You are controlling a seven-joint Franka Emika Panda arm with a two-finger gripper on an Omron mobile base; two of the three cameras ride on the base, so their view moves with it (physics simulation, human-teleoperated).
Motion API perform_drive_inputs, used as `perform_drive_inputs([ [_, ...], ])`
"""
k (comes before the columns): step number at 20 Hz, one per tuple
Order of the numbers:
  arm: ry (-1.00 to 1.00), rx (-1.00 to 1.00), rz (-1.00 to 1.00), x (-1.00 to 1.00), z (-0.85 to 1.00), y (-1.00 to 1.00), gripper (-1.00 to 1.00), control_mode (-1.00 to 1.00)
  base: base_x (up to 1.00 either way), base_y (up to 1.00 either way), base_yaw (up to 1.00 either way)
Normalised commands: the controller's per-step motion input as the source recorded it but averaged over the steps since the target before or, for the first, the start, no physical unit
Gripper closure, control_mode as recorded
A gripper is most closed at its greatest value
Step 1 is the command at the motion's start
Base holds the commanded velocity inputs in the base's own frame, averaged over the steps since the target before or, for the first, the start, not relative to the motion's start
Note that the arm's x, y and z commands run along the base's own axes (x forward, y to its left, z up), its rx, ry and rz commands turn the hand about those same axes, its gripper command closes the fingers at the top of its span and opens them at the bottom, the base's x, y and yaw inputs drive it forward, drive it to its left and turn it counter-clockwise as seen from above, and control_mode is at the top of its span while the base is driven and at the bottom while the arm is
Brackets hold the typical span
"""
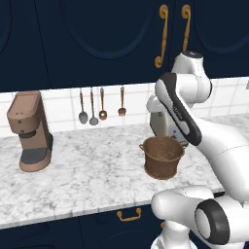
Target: Open the cabinet, pick up the bread from the cabinet and place it in the basket. Then move the basket to the dining counter.
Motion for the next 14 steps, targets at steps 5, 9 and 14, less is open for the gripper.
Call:
perform_drive_inputs([
  [5,-0.18,0.02,0.03,-0.37,0.29,-0.02,-1.00,-1.00,0.00,0.00,0.00],
  [9,-0.37,0.08,0.06,-0.18,0.71,-0.02,-1.00,-1.00,0.00,0.00,0.00],
  [14,-0.28,0.01,0.01,-0.14,0.71,-0.36,-1.00,-1.00,0.00,0.00,0.00],
])
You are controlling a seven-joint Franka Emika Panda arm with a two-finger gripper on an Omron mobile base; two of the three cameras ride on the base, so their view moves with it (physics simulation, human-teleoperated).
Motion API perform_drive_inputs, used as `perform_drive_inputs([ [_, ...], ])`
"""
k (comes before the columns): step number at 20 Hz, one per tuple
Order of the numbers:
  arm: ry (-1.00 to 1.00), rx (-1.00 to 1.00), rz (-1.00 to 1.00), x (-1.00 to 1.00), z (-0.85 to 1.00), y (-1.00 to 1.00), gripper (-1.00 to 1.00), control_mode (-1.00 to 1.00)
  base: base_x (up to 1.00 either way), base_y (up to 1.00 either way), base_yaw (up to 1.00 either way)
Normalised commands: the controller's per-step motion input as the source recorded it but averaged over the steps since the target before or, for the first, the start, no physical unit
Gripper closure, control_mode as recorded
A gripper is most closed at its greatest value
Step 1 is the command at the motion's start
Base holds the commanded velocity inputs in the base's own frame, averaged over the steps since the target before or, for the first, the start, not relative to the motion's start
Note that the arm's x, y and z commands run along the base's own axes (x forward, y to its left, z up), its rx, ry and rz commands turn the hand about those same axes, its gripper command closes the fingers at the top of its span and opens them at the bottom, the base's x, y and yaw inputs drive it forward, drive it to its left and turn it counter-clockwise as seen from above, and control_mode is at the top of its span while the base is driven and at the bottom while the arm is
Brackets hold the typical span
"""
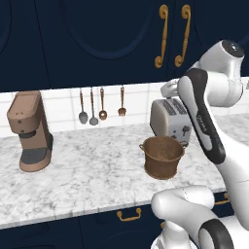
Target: Open the cabinet, pick up the bread from the cabinet and place it in the basket. Then move the basket to the dining counter.
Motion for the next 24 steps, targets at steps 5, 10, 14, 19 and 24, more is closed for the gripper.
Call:
perform_drive_inputs([
  [5,-0.38,0.01,0.00,-0.19,0.60,-0.32,-1.00,-1.00,0.00,0.00,0.00],
  [10,-0.46,0.06,0.02,0.08,0.36,-0.15,-1.00,-1.00,0.00,0.00,0.00],
  [14,-0.35,0.06,0.00,0.22,0.25,-0.26,-1.00,-1.00,0.00,0.00,0.00],
  [19,-0.29,0.10,-0.01,0.40,0.00,-0.05,-1.00,-1.00,0.00,0.00,0.00],
  [24,-0.42,0.19,0.00,0.32,0.05,-0.01,-1.00,-1.00,0.00,0.00,0.00],
])
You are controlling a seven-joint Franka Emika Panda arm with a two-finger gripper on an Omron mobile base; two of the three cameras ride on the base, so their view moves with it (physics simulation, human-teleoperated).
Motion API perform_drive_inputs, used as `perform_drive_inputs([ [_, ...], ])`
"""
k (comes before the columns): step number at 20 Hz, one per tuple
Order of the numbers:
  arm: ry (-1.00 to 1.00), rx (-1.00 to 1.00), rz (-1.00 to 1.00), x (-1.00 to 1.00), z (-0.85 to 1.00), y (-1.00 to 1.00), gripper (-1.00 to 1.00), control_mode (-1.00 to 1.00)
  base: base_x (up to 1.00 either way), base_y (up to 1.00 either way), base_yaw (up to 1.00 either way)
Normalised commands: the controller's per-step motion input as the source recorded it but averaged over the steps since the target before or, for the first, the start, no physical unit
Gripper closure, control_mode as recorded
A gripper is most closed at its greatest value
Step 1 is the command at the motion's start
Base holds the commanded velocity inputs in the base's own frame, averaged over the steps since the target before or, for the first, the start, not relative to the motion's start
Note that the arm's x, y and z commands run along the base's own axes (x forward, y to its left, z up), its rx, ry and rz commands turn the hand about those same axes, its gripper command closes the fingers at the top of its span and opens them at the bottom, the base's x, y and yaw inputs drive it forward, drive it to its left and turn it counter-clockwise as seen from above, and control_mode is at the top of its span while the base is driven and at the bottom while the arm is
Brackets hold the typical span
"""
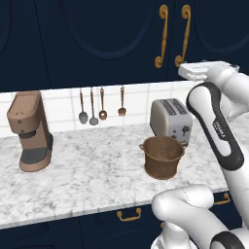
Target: Open the cabinet, pick up the bread from the cabinet and place it in the basket. Then move the basket to the dining counter.
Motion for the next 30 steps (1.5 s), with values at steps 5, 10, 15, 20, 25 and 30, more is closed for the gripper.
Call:
perform_drive_inputs([
  [5,-0.20,0.09,0.00,0.36,0.01,0.00,-1.00,-1.00,0.00,0.00,0.00],
  [10,-0.01,0.03,0.02,0.63,0.01,-0.15,-1.00,-1.00,0.00,0.00,0.00],
  [15,0.00,0.00,0.07,0.20,0.16,-0.31,-1.00,-1.00,0.00,0.00,0.00],
  [20,0.00,0.00,0.04,0.14,0.22,-0.05,-1.00,-1.00,0.00,0.00,0.00],
  [25,0.00,0.00,0.00,0.11,0.19,0.07,-1.00,-1.00,0.00,0.00,0.00],
  [30,0.00,0.00,0.00,0.29,0.16,0.35,1.00,-1.00,0.00,0.00,0.00],
])
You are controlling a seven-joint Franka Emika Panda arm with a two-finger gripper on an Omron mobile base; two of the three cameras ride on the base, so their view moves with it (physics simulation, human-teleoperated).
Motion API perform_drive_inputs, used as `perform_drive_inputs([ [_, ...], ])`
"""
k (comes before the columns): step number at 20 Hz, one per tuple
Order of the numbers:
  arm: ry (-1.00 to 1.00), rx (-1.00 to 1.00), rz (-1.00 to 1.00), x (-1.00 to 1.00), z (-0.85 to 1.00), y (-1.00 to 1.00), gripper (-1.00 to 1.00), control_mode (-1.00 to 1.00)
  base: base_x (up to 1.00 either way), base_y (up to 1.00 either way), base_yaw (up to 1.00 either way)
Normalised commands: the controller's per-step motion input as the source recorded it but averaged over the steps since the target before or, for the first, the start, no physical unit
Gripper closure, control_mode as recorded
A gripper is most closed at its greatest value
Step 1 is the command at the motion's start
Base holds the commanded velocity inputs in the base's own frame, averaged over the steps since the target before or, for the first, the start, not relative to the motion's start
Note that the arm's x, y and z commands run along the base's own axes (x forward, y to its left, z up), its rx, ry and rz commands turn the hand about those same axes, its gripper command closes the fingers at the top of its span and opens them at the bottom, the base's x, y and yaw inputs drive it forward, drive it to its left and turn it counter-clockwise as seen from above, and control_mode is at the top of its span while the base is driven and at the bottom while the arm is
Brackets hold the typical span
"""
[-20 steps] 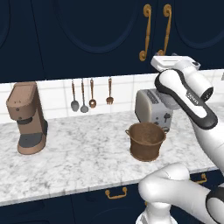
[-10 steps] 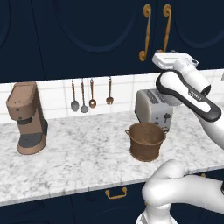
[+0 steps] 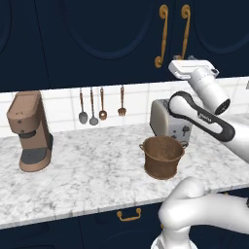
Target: Open the cabinet, pick up the bread from the cabinet and place it in the basket. Then move the basket to the dining counter.
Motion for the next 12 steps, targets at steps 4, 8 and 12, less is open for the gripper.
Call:
perform_drive_inputs([
  [4,0.00,0.00,0.00,0.04,0.00,0.07,1.00,-1.00,0.00,0.00,0.00],
  [8,0.00,0.00,0.00,0.00,0.01,0.00,1.00,-1.00,0.00,0.00,0.00],
  [12,0.00,-0.02,0.00,0.00,0.19,0.05,1.00,-1.00,0.00,0.00,0.00],
])
